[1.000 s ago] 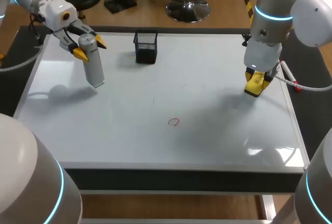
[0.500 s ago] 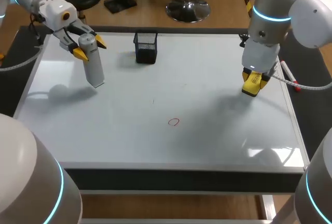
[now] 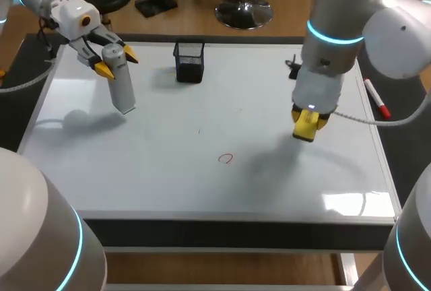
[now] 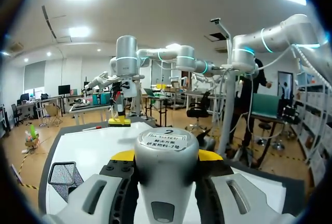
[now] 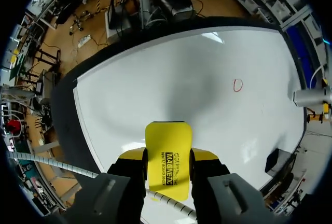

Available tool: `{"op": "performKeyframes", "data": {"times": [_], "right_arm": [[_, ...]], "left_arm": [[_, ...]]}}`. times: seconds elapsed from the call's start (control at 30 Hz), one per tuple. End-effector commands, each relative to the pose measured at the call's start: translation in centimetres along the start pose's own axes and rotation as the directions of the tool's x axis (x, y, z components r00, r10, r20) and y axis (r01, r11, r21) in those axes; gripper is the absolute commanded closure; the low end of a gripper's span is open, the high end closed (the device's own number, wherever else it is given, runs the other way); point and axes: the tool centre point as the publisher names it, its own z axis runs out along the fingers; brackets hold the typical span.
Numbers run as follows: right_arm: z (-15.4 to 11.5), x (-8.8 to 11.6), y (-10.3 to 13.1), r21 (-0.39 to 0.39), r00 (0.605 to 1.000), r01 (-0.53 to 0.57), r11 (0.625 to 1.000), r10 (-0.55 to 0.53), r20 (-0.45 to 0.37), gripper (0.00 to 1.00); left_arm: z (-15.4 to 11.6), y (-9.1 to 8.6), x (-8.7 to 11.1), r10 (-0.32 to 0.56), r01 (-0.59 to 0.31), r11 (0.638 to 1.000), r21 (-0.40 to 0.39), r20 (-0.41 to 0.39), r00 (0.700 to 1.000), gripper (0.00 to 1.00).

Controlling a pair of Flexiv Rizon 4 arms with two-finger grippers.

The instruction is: Pick up the inspection probe, press it on each red-marked spot on the whiteboard one by one, put down the probe, pick up the eraser, and wipe off all the red marks.

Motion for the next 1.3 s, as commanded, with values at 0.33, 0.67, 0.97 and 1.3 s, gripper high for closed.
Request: {"op": "performKeyframes", "data": {"times": [0.33, 0.67, 0.97, 1.3], "right_arm": [[1.5, -5.1, 7.6, 0.010, 0.987, 0.162, 0.987, -0.161, -0.006, 1.00], [3.2, -10.0, 12.6, -0.003, 0.942, 0.333, 0.943, -0.333, -0.036, 1.00], [4.5, -13.0, 14.9, -0.003, 0.904, 0.424, 0.906, -0.424, -0.050, 1.00], [5.6, -15.6, 14.8, -0.016, 0.885, 0.464, 0.886, -0.464, -0.027, 1.00]], "left_arm": [[-0.2, 0.0, -0.1, 0.001, -0.001, 1.000, 0.001, -0.006, 1.000, 1.00], [-0.2, 0.0, -0.1, 0.001, -0.001, 1.000, 0.001, -0.006, 1.000, 1.00], [-0.2, 0.0, -0.1, 0.001, -0.001, 1.000, 0.001, -0.006, 1.000, 1.00], [-0.2, 0.0, -0.1, 0.001, -0.001, 1.000, 0.001, -0.006, 1.000, 1.00]]}}
